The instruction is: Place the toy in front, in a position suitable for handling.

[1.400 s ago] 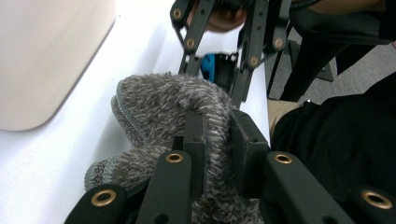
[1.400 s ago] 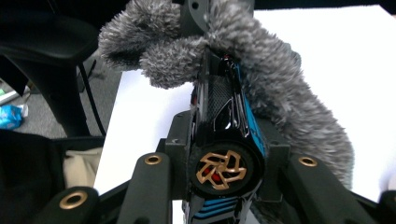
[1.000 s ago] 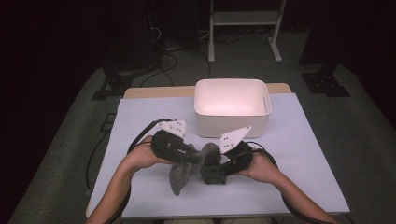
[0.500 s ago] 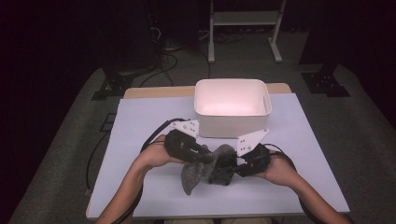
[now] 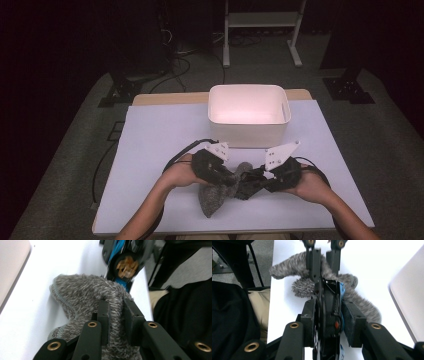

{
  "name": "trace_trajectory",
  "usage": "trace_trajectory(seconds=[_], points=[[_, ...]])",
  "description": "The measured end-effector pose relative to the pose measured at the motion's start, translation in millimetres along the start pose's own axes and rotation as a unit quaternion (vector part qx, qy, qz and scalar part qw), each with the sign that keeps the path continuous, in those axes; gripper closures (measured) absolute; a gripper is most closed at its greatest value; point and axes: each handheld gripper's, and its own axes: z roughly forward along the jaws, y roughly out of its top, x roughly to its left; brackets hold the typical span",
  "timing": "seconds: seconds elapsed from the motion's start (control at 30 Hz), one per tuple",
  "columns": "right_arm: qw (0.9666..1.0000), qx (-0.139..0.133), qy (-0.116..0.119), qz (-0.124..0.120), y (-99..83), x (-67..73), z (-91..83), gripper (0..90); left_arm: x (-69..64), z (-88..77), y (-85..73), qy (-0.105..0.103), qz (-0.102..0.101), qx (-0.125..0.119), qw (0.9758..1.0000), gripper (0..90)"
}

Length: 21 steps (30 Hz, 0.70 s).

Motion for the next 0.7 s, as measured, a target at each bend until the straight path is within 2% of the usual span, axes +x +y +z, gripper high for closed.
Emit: trace_trajectory(seconds=[0.23, 0.4, 0.6, 0.7], points=[[1.0000, -0.001, -0.005, -0.002, -13.3, 3.8, -6.0, 63.8, -0.6, 9.8, 0.3, -0.005, 0.000, 0.016, 0.9999, 76.5], [0.9999, 0.001, -0.011, -0.005, -21.4, 5.5, -9.7, 63.7, -3.9, 15.0, 3.2, 0.010, 0.007, 0.030, 0.9995, 76.2], [0.9998, 0.000, -0.016, 0.009, -39.6, 6.4, -15.7, 63.6, -7.0, 22.2, 17.7, 0.018, 0.023, 0.040, 0.9988, 76.2], [0.9996, -0.006, -0.015, 0.023, -51.5, 8.2, -18.2, 63.6, -7.3, 25.0, 21.3, 0.019, 0.028, 0.041, 0.9986, 76.1]])
